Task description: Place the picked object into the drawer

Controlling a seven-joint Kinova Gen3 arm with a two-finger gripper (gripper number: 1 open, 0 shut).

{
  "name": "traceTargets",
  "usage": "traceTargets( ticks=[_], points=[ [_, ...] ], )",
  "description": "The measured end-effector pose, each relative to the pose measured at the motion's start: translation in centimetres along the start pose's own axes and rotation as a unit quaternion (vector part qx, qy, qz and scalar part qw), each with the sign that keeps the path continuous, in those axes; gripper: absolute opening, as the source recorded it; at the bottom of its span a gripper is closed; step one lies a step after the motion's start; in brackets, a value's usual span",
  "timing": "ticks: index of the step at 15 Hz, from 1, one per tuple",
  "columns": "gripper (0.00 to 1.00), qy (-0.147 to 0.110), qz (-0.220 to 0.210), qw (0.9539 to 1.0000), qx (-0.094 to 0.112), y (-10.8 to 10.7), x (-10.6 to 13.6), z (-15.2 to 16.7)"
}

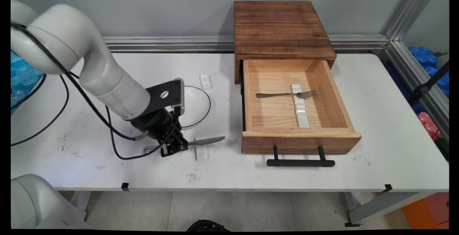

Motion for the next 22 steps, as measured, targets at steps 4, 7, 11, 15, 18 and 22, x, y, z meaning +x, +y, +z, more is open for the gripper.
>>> traceTargets(
  ticks=[4, 7, 11, 15, 18, 22],
  points=[
    [0.0, 0.002, 0.003, 1.0, -0.005, -0.4, 0.4, -1.9],
    [0.0, 0.003, 0.008, 0.9999, -0.01, -1.2, 0.9, -3.8],
    [0.0, 0.003, 0.013, 0.9998, -0.012, -2.2, 1.4, -5.6],
    [0.0, 0.005, 0.019, 0.9997, -0.014, -3.5, 2.2, -7.4],
    [0.0, 0.011, 0.02, 0.9997, -0.011, -4.6, 3.4, -8.5],
    [0.0, 0.027, 0.02, 0.9994, -0.003, -6.3, 6.7, -9.9]
  ],
)
